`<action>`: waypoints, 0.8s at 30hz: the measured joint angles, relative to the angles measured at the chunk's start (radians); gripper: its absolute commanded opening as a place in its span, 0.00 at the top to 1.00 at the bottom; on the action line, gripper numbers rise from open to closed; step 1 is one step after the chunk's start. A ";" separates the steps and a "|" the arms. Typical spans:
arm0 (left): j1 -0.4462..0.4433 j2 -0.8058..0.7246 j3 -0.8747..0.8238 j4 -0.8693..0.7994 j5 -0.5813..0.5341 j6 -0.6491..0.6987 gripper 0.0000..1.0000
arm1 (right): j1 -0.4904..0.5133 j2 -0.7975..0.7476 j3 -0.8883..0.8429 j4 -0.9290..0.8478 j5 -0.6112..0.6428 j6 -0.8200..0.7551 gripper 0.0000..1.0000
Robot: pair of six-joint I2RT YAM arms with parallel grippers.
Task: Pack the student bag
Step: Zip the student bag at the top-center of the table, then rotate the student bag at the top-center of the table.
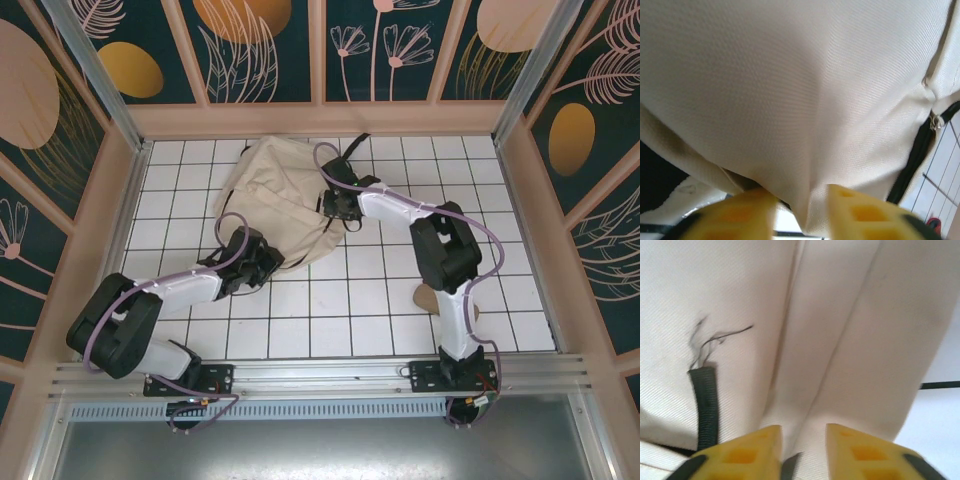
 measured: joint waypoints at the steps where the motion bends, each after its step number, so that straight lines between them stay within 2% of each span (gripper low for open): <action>1: 0.000 -0.004 0.030 -0.034 0.005 0.021 0.24 | -0.009 -0.026 -0.024 0.006 -0.003 -0.008 0.51; 4: 0.004 -0.023 0.143 -0.122 0.012 0.090 0.10 | -0.034 -0.131 -0.102 0.029 -0.021 -0.013 0.44; 9: 0.077 -0.099 0.293 -0.221 0.002 0.219 0.07 | -0.058 -0.344 -0.276 0.128 -0.135 0.003 0.42; 11: 0.136 -0.120 0.326 -0.253 -0.023 0.277 0.01 | -0.058 -0.388 -0.338 0.175 -0.209 0.024 0.42; 14: 0.206 -0.128 0.360 -0.307 -0.102 0.357 0.01 | -0.056 -0.404 -0.437 0.263 -0.333 0.084 0.42; 18: 0.233 -0.120 0.397 -0.362 -0.178 0.429 0.02 | -0.056 -0.390 -0.528 0.312 -0.425 0.195 0.50; 24: 0.234 -0.103 0.414 -0.359 -0.189 0.455 0.01 | -0.056 -0.340 -0.546 0.372 -0.463 0.332 0.62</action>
